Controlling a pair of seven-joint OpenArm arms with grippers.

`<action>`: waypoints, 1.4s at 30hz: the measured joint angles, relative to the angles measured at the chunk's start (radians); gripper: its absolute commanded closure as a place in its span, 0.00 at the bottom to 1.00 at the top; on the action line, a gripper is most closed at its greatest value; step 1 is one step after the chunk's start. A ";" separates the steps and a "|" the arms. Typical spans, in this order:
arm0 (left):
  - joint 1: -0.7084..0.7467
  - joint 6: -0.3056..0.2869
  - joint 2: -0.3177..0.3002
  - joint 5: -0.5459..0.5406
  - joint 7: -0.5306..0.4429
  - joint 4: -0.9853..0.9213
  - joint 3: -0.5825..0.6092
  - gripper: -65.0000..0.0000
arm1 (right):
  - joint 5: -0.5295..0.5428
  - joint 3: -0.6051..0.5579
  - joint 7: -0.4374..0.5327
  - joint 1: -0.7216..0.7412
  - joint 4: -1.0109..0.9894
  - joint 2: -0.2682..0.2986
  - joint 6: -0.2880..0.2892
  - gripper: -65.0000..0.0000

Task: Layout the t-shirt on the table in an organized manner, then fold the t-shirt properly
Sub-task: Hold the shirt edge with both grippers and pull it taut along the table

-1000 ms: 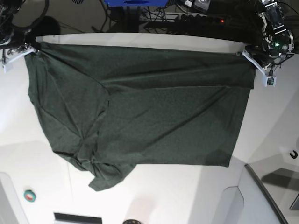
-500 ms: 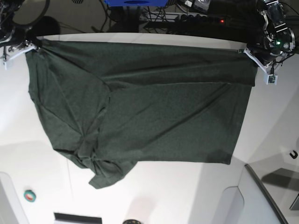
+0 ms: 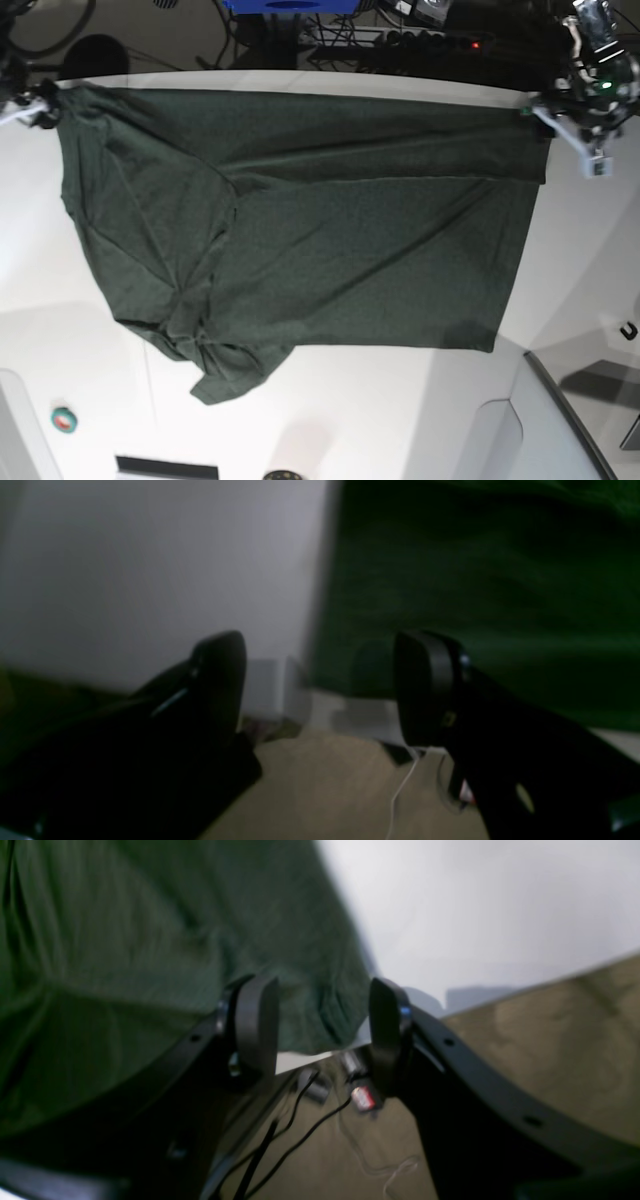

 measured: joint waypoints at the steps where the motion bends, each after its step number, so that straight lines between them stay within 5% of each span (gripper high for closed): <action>1: -0.001 0.001 -0.007 0.013 0.001 0.000 -0.046 0.31 | 0.000 0.014 0.003 0.001 0.008 0.005 0.000 0.58; 5: 0.000 0.020 -0.021 0.013 0.007 0.067 -0.159 0.32 | -0.005 -0.012 -0.011 0.029 0.003 0.078 0.001 0.58; 7: -0.003 0.008 -0.006 -0.001 0.001 0.128 -0.149 0.41 | -0.005 -0.074 0.003 0.083 -0.032 0.129 0.001 0.63; 8: -0.006 0.011 0.012 -0.034 -0.005 0.148 -0.130 0.52 | -0.003 -0.108 0.000 0.120 -0.057 0.144 0.003 0.70; 10: 0.002 -0.002 0.039 -0.101 -0.004 0.167 -0.053 0.97 | 0.007 -0.177 0.019 0.201 -0.143 0.172 0.037 0.94; 11: 0.006 -0.011 0.047 -0.139 0.002 0.166 -0.018 1.00 | 0.014 -0.209 0.039 0.231 -0.188 0.183 0.065 1.00; 20: -0.029 0.008 0.066 -0.172 -0.058 -0.020 0.116 1.00 | 0.000 -0.448 0.187 0.361 -0.467 0.260 0.083 1.00; 30: -0.059 0.015 0.055 -0.040 -0.232 -0.198 0.105 1.00 | -0.037 -0.462 0.278 0.407 -0.603 0.262 0.083 1.00; 35: -0.065 0.008 0.041 -0.058 -0.264 -0.229 0.105 1.00 | -0.162 -0.452 0.298 0.470 -0.684 0.257 0.083 1.00; 42: -0.062 0.003 0.026 -0.058 -0.259 -0.234 0.105 1.00 | -0.169 -0.452 0.355 0.478 -0.710 0.261 0.083 1.00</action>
